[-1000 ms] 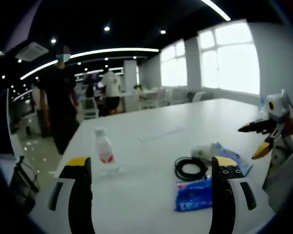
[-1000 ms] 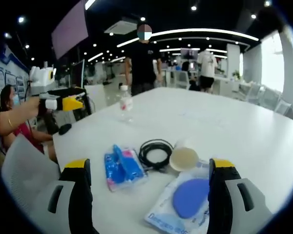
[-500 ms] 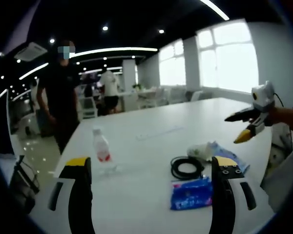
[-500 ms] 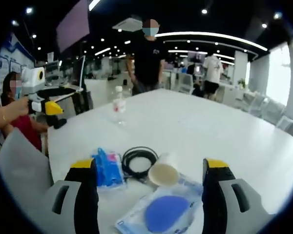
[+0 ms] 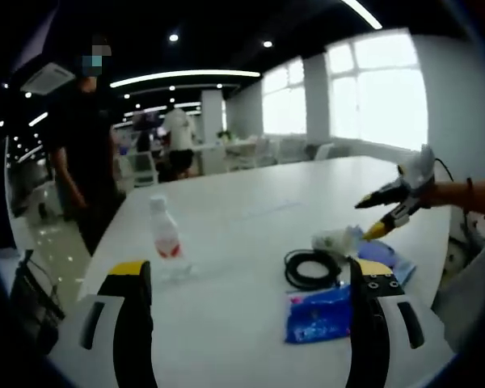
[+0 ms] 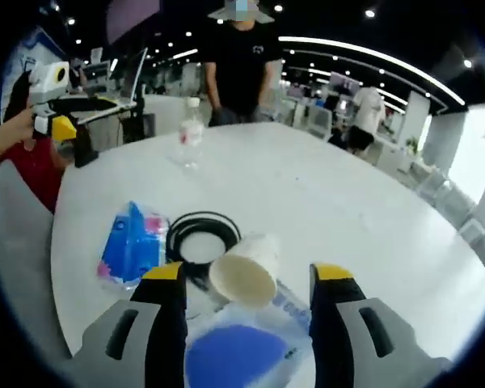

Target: Arrange the tabletop items into an orderly group along one side of the table until the central work area is clear of visible clutter.

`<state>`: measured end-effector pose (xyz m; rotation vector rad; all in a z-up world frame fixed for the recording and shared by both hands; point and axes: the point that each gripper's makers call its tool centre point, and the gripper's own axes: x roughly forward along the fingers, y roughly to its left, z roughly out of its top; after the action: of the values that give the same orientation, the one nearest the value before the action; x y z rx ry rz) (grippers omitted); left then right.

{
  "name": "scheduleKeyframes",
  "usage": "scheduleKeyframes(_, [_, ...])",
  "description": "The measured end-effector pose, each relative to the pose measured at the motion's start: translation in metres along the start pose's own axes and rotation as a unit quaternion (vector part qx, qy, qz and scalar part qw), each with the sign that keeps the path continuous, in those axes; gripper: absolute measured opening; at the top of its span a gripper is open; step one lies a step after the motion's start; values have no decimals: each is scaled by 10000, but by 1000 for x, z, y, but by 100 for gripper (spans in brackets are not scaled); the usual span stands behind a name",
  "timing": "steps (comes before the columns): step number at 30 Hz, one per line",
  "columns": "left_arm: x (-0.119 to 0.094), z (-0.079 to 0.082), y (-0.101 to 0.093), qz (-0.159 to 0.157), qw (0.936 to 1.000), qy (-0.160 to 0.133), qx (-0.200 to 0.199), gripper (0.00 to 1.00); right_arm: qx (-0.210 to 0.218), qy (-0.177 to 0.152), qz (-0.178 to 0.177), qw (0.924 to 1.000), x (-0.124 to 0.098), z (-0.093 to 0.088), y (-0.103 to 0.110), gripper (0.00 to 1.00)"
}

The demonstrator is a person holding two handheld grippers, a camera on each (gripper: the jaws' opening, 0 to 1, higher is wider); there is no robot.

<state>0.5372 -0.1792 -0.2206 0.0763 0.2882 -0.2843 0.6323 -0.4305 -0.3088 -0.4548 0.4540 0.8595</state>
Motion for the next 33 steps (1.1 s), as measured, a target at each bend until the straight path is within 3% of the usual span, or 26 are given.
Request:
scheduleKeyframes(3, [3,1,-2,-91,9999,-57,41,99,-148,-4,-8,9999,7,-2,-2,48])
scheduleKeyframes(9, [6,1,-7,-262,9995,-126,112,99,-462,205,-19,9987,25,-15,-6,42])
scheduleKeyframes(18, [4,-2,-4,-233,9996,-115,53,99,-916,350,-33,9952,46,-22,-2,28])
scheduleKeyframes(26, [4,-7,0,-165,9998,-46,-54,98,-909,338,-216,9951,56,-21,-11,18])
scheduleKeyframes(33, [6,-9,1,-152,9999,-16,-52,98,-584,355,-313,9972,58,-25,-19,6])
